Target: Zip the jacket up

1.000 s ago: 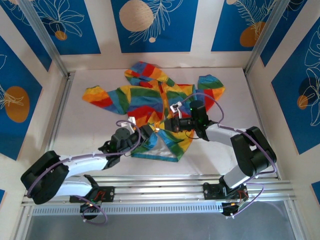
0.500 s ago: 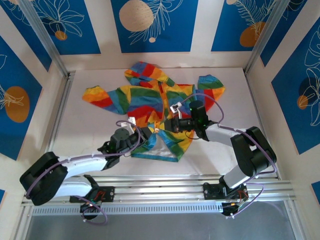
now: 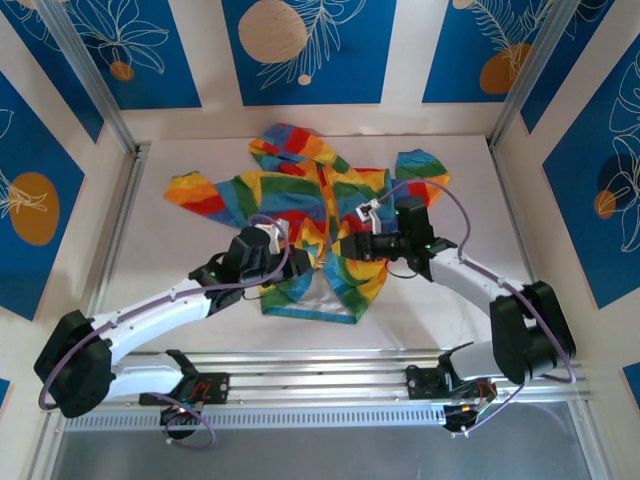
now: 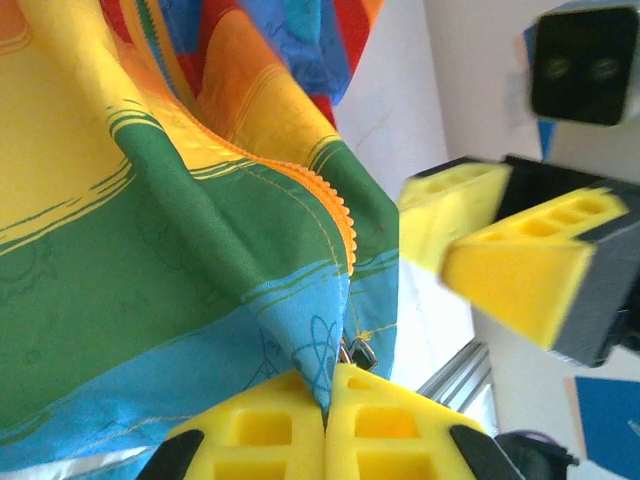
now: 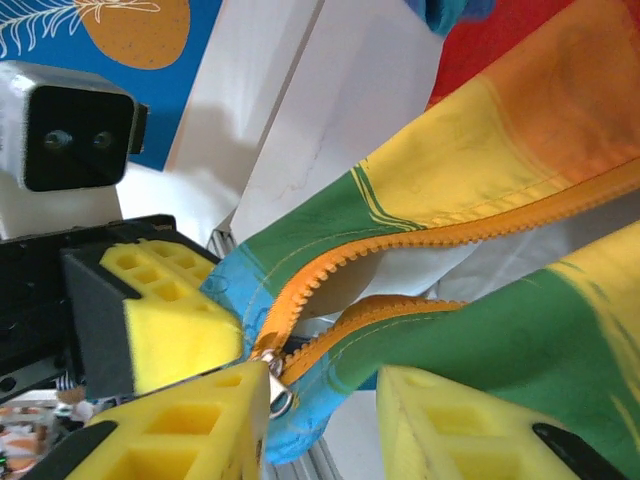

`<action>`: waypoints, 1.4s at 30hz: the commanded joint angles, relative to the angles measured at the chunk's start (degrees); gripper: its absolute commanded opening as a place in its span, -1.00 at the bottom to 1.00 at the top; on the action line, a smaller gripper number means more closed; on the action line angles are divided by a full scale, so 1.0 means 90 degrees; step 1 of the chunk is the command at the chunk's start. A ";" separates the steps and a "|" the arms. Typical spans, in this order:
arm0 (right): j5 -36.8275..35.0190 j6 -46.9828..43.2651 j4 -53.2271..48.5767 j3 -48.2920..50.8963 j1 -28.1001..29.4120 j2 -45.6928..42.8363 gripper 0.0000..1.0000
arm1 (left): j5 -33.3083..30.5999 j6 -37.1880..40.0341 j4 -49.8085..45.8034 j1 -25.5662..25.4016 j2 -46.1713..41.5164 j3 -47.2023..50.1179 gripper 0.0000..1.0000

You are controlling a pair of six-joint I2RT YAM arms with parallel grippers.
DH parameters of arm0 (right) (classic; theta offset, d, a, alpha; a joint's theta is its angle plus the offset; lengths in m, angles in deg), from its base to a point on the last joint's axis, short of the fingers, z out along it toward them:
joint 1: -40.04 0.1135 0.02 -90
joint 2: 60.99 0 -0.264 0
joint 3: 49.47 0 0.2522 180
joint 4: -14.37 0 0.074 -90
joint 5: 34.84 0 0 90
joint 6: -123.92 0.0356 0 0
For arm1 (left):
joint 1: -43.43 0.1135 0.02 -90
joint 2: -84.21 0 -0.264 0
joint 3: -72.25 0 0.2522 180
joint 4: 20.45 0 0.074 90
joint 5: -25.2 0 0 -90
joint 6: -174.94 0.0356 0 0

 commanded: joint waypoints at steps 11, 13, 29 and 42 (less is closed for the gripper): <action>-0.1282 -0.2692 -0.1917 -0.0227 0.1226 -0.0607 -0.29 | 0.1230 0.1232 -0.1738 0.0155 0.0663 -0.0872 -1.00; -0.1415 -0.2903 -0.1891 -0.0262 0.1480 -0.0483 -0.28 | 0.1311 0.1252 -0.1742 0.0166 0.0717 -0.0897 -1.00; -0.2490 -0.3653 -0.1574 -0.0077 0.2139 0.0003 -0.26 | 0.1731 0.1408 -0.1927 0.0262 0.0821 -0.1017 -1.00; -0.2789 -0.3899 -0.1683 0.0071 0.2238 -0.0025 -0.69 | 0.1837 0.1564 -0.2082 0.0406 0.0794 -0.1043 -1.00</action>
